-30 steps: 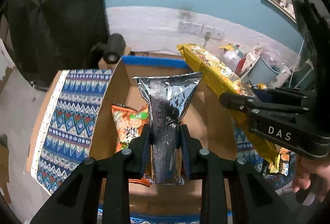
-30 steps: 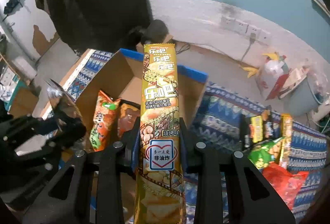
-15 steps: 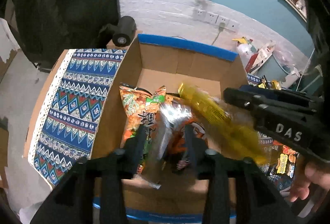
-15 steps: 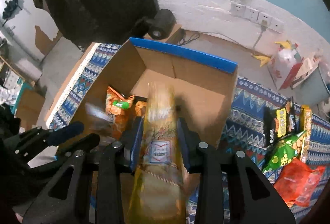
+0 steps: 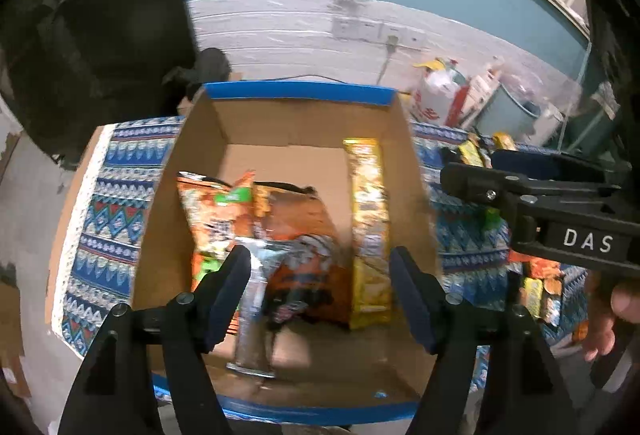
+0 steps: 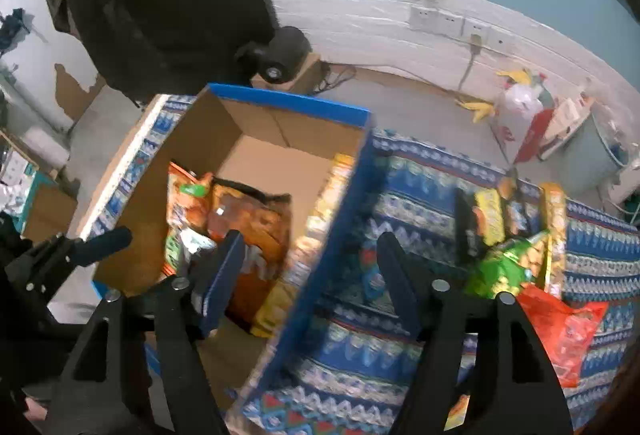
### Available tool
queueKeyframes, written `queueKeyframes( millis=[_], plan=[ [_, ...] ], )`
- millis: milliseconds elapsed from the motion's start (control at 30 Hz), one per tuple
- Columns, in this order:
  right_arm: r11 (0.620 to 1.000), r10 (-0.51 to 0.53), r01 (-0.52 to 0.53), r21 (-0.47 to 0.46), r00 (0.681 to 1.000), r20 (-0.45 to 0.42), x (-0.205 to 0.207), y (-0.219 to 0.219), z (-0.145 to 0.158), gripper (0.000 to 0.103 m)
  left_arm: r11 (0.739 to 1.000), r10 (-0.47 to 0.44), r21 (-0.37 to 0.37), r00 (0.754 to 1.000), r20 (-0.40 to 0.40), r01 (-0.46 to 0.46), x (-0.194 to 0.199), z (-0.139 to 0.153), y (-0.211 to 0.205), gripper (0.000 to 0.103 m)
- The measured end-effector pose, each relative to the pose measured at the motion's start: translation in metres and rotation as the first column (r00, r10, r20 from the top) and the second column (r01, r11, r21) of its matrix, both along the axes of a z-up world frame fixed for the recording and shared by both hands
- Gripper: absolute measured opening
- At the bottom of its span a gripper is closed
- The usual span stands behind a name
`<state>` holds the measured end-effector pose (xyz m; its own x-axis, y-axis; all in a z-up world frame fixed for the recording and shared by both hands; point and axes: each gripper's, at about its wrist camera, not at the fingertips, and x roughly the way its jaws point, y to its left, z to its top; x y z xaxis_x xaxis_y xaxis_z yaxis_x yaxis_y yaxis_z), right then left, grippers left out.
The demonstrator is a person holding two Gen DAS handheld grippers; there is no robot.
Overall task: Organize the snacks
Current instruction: 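Lower the snacks into the box and open the grippers, then move both grippers back to the snack pile on the cloth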
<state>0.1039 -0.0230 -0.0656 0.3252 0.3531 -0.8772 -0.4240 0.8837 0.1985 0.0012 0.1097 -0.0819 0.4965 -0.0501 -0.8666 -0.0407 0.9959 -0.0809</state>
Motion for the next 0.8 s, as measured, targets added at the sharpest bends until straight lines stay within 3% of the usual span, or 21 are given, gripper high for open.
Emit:
queueKeyframes(
  millis=[300, 600, 800],
  plan=[
    [0.998, -0.036, 0.035, -0.055, 0.999, -0.015, -0.011, -0.059, -0.009, 0.071, 0.996, -0.092, -0.013, 0.996, -0.005, 0.092, -0.003, 0.003, -0.050, 0.074],
    [0.992, -0.067, 0.061, -0.112, 0.997, -0.049, -0.029, -0.119, -0.034, 0.071, 0.985, -0.145, -0.102, 0.988, -0.056, 0.138, -0.002, -0.008, -0.088, 0.074],
    [0.991, -0.066, 0.055, -0.122, 0.994, -0.086, -0.040, -0.151, -0.052, 0.071, 0.979, -0.199, -0.058, 0.976, -0.090, 0.195, -0.004, -0.021, -0.125, 0.074]
  ],
)
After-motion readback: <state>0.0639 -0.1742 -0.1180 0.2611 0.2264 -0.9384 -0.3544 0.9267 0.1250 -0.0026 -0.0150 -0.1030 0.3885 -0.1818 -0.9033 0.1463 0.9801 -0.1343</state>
